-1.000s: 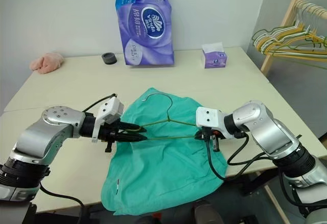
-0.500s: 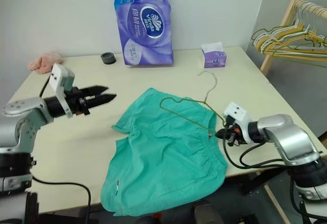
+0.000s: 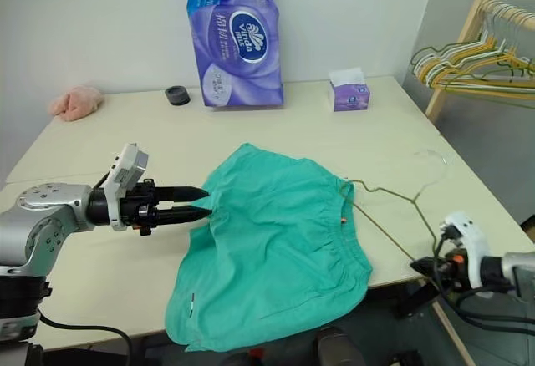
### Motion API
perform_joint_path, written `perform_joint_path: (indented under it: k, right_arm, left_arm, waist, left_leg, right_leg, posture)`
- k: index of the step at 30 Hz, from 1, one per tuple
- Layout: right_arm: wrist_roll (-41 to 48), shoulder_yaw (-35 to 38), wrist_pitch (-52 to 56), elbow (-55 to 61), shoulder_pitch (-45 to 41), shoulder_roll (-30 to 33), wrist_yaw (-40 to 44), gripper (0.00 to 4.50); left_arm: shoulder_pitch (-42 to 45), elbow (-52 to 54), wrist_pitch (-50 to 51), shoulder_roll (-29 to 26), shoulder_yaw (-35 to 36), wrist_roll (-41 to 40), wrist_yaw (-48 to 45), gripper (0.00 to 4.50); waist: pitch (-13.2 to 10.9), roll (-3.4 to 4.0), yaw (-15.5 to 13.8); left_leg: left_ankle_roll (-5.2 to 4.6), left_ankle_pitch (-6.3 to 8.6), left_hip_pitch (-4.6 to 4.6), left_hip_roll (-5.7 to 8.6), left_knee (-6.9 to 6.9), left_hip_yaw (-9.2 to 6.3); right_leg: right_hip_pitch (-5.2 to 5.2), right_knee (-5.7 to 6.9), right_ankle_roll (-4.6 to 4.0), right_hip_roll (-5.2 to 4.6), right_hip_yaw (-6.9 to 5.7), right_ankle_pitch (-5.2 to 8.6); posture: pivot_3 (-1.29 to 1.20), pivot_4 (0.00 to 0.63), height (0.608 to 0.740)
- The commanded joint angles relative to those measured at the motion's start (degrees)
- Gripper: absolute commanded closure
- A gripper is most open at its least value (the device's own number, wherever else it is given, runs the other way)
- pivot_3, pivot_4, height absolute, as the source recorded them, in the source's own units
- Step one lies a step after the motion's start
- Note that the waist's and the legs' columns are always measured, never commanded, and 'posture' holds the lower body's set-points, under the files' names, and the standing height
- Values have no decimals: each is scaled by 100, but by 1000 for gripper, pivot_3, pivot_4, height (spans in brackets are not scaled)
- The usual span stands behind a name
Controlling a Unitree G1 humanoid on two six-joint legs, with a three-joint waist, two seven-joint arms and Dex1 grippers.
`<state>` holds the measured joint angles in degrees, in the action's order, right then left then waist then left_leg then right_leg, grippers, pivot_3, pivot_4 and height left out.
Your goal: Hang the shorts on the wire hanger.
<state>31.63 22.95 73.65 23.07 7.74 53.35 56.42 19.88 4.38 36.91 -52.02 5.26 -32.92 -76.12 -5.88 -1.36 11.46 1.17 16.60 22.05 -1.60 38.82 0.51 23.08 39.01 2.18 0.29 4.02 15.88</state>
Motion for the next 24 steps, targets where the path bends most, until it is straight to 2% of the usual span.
perform_joint_path:
  k: [1,11,24]
  right_arm:
    - [257,241,-103,319,259,154,106,4500]
    - [782,-81,-91,366,15,250,29,4500]
    - [654,-1725,-253,-789,-1590,352,41,4500]
  left_arm:
    - [37,247,-201,-121,-178,81,-198,2000]
    - [368,-103,-362,-24,-379,335,-109,2000]
    - [466,-223,-460,41,-371,463,-32,2000]
  waist:
    - [0,-2,26]
    - [-1,-2,129]
    - [-1,-2,147]
  left_leg:
    - [0,0,-1,0,0,3]
    - [0,0,-4,0,-3,7]
    - [0,0,-2,-5,-2,9]
  right_leg:
    - [0,0,0,0,2,0]
    - [2,-2,1,12,5,0]
    - [6,-1,2,11,7,-1]
  posture:
    - [-272,86,740]
    - [-277,81,740]
    - [-261,75,740]
